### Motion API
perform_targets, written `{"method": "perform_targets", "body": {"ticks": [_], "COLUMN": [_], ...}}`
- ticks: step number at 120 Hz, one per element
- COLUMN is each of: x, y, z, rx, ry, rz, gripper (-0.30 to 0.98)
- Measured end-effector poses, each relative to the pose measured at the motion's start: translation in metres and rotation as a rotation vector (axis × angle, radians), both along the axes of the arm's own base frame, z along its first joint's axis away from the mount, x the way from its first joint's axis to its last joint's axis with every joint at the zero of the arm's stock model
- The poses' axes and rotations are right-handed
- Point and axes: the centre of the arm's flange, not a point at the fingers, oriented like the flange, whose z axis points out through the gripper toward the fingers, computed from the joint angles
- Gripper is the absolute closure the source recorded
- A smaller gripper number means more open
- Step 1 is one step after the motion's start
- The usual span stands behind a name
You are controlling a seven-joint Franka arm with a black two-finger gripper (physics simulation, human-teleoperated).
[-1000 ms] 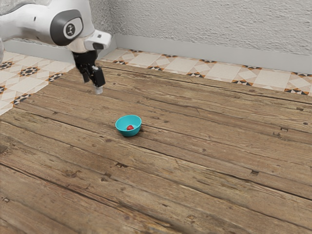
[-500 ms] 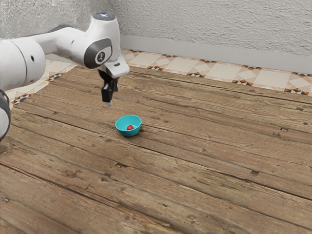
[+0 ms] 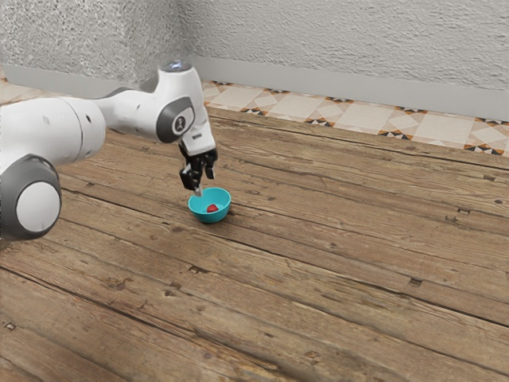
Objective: Take strawberry from the bowl
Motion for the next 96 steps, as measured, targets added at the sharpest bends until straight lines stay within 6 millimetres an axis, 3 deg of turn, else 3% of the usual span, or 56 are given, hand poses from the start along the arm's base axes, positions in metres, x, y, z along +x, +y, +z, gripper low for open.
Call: {"method": "perform_targets", "body": {"ticks": [43,67,96], "x": [0.01,0.022,0.023], "y": [0.009,0.015,0.016], "z": [-0.049,-0.067,-0.081], "rx": [-0.007,-0.008,-0.009], "ry": [0.013,-0.011,-0.004], "rz": [-0.097,-0.124,-0.155], "gripper": [0.35,0.36,0.37]}}
